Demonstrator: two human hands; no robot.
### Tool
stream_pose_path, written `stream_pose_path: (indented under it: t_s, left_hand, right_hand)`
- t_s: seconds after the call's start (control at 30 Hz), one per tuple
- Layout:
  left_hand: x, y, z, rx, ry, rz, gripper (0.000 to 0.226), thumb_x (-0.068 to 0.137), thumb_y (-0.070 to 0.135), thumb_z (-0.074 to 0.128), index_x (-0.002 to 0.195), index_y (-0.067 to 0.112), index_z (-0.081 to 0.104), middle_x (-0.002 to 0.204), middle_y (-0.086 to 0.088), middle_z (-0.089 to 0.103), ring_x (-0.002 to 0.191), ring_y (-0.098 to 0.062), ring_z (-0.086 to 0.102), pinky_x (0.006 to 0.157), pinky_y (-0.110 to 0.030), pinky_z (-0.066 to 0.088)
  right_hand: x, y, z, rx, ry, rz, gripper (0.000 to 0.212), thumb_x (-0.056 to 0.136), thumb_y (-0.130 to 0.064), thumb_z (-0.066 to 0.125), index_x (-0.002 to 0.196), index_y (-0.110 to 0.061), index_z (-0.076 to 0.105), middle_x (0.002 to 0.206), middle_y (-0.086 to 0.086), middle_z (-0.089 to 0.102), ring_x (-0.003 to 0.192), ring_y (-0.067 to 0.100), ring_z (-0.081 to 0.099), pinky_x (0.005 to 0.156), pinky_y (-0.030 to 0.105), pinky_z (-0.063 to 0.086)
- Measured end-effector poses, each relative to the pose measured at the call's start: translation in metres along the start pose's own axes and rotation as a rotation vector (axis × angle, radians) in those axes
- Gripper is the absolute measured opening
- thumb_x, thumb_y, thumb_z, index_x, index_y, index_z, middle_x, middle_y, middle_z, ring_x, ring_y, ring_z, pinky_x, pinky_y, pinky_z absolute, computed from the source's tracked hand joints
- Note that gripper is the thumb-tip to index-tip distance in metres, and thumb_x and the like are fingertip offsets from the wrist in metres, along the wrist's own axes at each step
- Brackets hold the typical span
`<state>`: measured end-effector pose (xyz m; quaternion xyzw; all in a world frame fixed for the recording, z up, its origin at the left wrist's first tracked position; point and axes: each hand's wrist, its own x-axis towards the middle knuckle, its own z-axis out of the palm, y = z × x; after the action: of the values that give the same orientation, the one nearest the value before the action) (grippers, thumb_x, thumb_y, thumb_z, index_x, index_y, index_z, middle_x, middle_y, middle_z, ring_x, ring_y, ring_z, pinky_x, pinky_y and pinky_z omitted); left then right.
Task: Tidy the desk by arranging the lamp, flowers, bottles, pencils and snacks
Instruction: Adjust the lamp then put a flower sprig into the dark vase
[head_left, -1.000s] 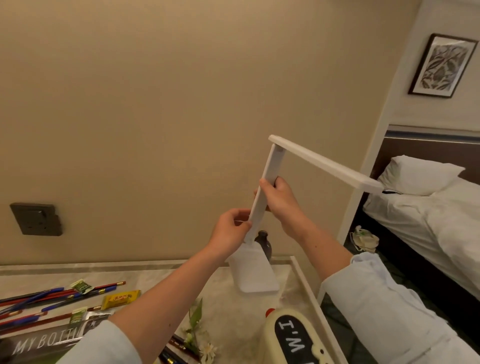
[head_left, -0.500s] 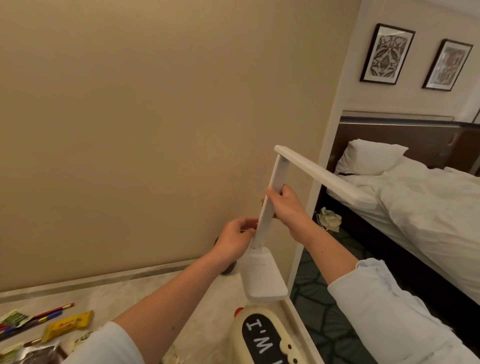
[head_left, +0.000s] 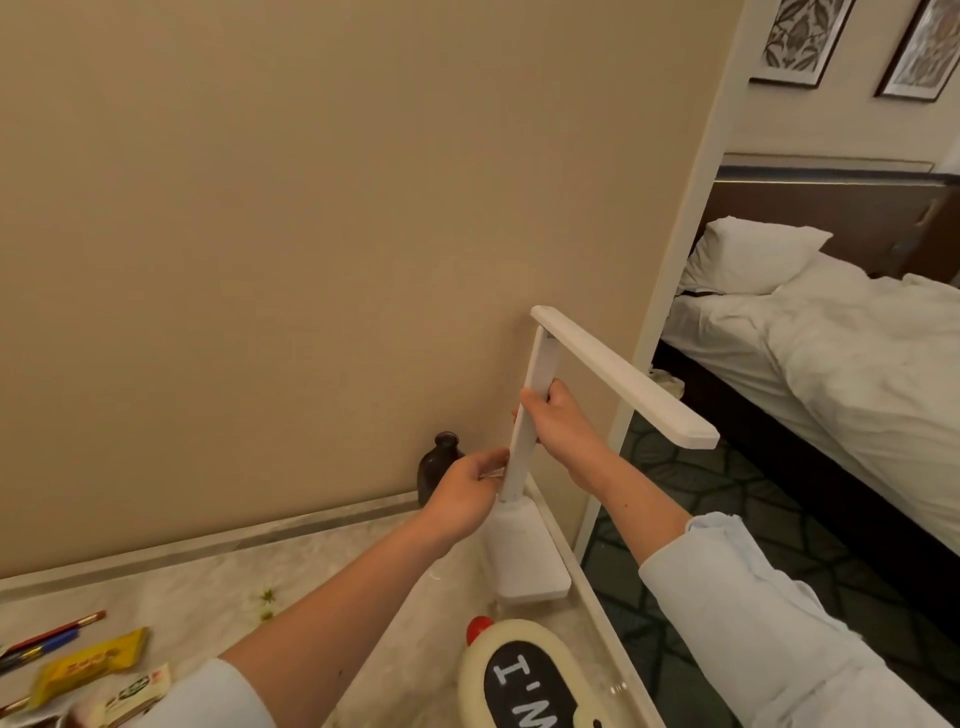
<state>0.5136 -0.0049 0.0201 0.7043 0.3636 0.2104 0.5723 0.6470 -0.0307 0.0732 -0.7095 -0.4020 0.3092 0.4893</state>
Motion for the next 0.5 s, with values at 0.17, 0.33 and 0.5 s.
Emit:
stream_pose_path:
  t_s: [0.17,0.33,0.5]
  left_hand:
    - [0.004,-0.011,0.003,-0.025,0.022,-0.008,0.043,0.093,0.008,0.048,0.135,0.020,0.049,0.128,0.007,0.055,0.120,-0.009,0.051,0.104,-0.031,0.041]
    - [0.005,-0.026,0.005,-0.001,0.020,-0.010,0.034,0.095,0.006,0.047,0.117,0.030,0.054,0.108,0.018,0.059,0.086,0.014,0.056,0.067,-0.003,0.044]
    - [0.002,-0.039,0.009,0.176,0.044,-0.009,0.039,0.092,0.005,0.049,0.129,0.019,0.052,0.123,0.004,0.055,0.078,-0.001,0.055,0.073,-0.010,0.043]
  right_hand:
    - [0.009,0.008,0.007,-0.008,-0.035,0.021,0.019,0.099,-0.034,0.042,0.115,-0.024,0.042,0.108,0.000,0.059,0.104,0.018,0.056,0.084,0.033,0.041]
    - [0.013,0.010,0.009,-0.034,-0.020,0.009,0.033,0.098,-0.035,0.044,0.128,-0.022,0.041,0.121,0.003,0.057,0.112,0.021,0.054,0.093,0.037,0.043]
    - [0.008,0.008,0.011,-0.075,-0.017,0.010,0.042,0.097,-0.035,0.045,0.134,-0.016,0.040,0.127,0.007,0.055,0.119,0.024,0.051,0.106,0.046,0.040]
